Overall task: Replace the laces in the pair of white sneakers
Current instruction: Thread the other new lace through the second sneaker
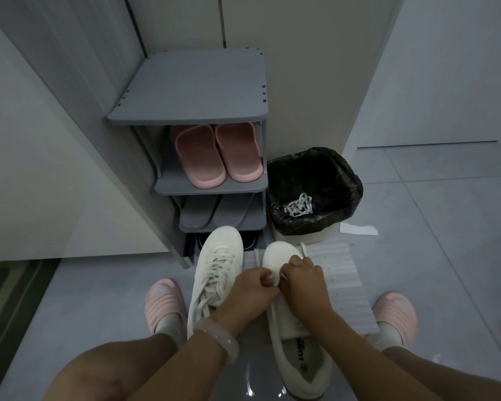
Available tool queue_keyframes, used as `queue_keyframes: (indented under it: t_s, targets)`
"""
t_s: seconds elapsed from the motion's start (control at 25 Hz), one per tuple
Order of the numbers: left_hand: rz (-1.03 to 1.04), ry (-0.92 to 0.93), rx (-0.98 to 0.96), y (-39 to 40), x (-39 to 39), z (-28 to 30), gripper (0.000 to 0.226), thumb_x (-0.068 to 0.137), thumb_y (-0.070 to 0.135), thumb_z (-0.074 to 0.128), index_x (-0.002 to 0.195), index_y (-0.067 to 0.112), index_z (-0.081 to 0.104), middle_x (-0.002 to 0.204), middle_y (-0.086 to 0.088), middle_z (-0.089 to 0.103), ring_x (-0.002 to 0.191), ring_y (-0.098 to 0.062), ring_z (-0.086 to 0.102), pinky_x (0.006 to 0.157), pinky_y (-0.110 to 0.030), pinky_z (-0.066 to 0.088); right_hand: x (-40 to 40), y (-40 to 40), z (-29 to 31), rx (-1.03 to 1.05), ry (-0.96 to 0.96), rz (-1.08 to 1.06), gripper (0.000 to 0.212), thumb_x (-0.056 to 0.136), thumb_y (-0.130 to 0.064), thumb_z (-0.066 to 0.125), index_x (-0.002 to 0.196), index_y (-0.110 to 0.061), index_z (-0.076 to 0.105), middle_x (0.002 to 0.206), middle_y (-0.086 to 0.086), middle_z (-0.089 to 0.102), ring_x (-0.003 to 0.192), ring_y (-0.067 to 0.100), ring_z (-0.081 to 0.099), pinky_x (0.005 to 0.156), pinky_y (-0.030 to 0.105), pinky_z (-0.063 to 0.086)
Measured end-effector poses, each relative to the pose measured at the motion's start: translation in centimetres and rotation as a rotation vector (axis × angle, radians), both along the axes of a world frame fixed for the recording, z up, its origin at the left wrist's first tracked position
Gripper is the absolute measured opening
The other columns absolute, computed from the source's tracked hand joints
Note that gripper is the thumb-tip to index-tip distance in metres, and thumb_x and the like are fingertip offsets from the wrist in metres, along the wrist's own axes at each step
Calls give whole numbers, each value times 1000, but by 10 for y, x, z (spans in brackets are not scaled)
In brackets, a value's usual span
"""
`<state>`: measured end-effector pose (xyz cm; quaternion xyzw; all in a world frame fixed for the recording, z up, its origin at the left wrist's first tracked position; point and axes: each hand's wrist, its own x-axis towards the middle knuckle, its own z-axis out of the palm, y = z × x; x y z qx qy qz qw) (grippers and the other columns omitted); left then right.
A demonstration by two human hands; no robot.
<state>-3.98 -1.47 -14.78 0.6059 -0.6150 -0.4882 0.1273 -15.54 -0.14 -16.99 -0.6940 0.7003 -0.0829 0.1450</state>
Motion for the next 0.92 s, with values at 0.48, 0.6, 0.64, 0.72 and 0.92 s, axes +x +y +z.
queue_keyframes:
  t_s: [0.48,0.6,0.64,0.72,0.92]
  targets:
    - [-77,11,-424,-4,-16,-4,22,93,13,52,94,2,71,89,-8,56,78,-9,47,66,-12,31,-34,6,39,51,-908,-222,13,90,-8,57,92,-15,67,87,6,66,72,6,64,73,19,55]
    - [114,127,-193,-11,-20,-4,32,97,16,44,75,9,66,73,-2,59,64,-5,52,63,-12,39,-52,-3,37,93,-936,-370,21,93,-6,51,108,-11,65,102,9,65,85,15,63,81,23,54]
    - [143,170,-106,-13,-21,-4,34,98,18,42,72,13,62,67,0,59,57,-2,53,59,-13,41,-58,-4,35,116,-744,-308,23,92,-7,52,109,-11,66,106,6,64,89,14,60,83,19,51]
    - [192,267,9,-14,-25,-6,35,98,16,41,68,15,59,63,1,58,48,1,52,56,-14,43,-62,-2,32,188,-459,-121,23,90,-13,56,109,-14,68,104,0,63,92,11,56,77,9,40]
    - [281,452,128,-16,-25,-6,17,94,1,45,84,3,59,72,-5,59,64,-11,57,56,-9,50,-59,2,35,341,-270,277,30,90,-11,53,115,-21,65,99,3,57,84,8,47,71,12,36]
